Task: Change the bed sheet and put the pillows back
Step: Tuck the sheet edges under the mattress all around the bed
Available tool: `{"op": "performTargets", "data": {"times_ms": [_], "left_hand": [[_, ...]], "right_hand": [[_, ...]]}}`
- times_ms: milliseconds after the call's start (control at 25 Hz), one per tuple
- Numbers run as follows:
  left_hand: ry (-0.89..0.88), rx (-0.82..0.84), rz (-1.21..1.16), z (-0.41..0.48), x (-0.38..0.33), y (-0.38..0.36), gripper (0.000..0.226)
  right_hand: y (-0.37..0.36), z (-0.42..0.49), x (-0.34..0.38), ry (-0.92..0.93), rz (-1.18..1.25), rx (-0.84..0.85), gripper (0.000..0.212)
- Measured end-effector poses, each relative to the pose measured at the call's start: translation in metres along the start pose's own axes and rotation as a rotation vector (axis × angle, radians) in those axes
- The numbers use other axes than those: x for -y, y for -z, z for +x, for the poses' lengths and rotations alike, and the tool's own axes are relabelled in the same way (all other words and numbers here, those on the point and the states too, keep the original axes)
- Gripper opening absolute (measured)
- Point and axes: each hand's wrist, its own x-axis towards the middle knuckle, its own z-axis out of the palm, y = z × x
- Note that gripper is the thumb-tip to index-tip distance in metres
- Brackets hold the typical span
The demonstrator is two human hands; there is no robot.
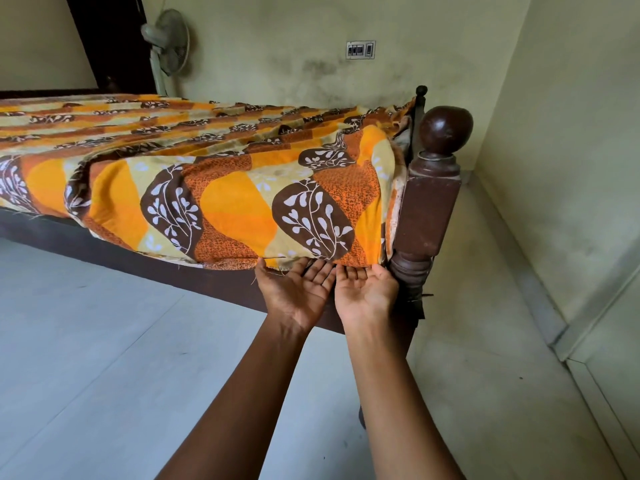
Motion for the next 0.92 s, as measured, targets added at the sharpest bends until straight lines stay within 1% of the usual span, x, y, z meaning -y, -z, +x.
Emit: {"op": "performTargets", "data": {"times_ms": [80,120,200,240,280,400,480,520,600,680,720,760,840,920], "left_hand": [[0.001,-0.026,0.051,0.001,-0.002,-0.002,0.083],[0.012,-0.066,0.117,0.001,-0.003,-0.004,0.073],[0.009,-0.194,0.290,0.000,-0.007,-0.004,0.042],[-0.026,-0.250,0.358,-0.002,-0.011,-0.003,0.029],[-0.078,-0.301,0.399,-0.003,-0.017,0.001,0.022],[-0.211,-0.426,0.384,-0.006,-0.051,0.025,0.015],[-0.241,-0.503,0.329,-0.004,-0.078,0.045,0.016],[-0.258,-0.525,0.301,-0.002,-0.087,0.054,0.022],[-0.263,-0.500,0.283,0.003,-0.102,0.061,0.043],[-0.215,-0.463,0.318,0.008,-0.115,0.061,0.052],[-0.189,-0.449,0.348,0.010,-0.121,0.060,0.050],[-0.168,-0.447,0.398,0.011,-0.126,0.062,0.044],[-0.132,-0.475,0.500,0.012,-0.134,0.070,0.028],[-0.078,-0.519,0.525,0.012,-0.137,0.082,0.016]], "right_hand": [[-0.005,0.010,-0.003,0.025,0.074,-0.004,0.037],[-0.003,0.011,-0.004,0.035,0.071,0.004,0.035],[0.008,0.005,-0.007,0.048,0.003,0.022,0.028],[0.015,-0.001,-0.009,0.049,-0.049,0.018,0.025],[0.021,-0.008,-0.012,0.048,-0.105,0.013,0.025],[0.032,-0.025,-0.026,0.004,-0.200,0.009,0.034],[0.034,-0.033,-0.043,-0.065,-0.246,-0.003,0.029],[0.036,-0.036,-0.054,-0.117,-0.283,-0.012,0.026],[0.041,-0.038,-0.081,-0.225,-0.365,-0.004,0.020],[0.038,-0.035,-0.108,-0.267,-0.443,-0.003,0.024],[0.036,-0.029,-0.119,-0.257,-0.487,-0.005,0.028],[0.032,-0.023,-0.129,-0.245,-0.528,0.009,0.031],[0.023,-0.008,-0.144,-0.228,-0.576,0.049,0.040],[0.014,0.003,-0.159,-0.222,-0.618,0.031,0.043]]}}
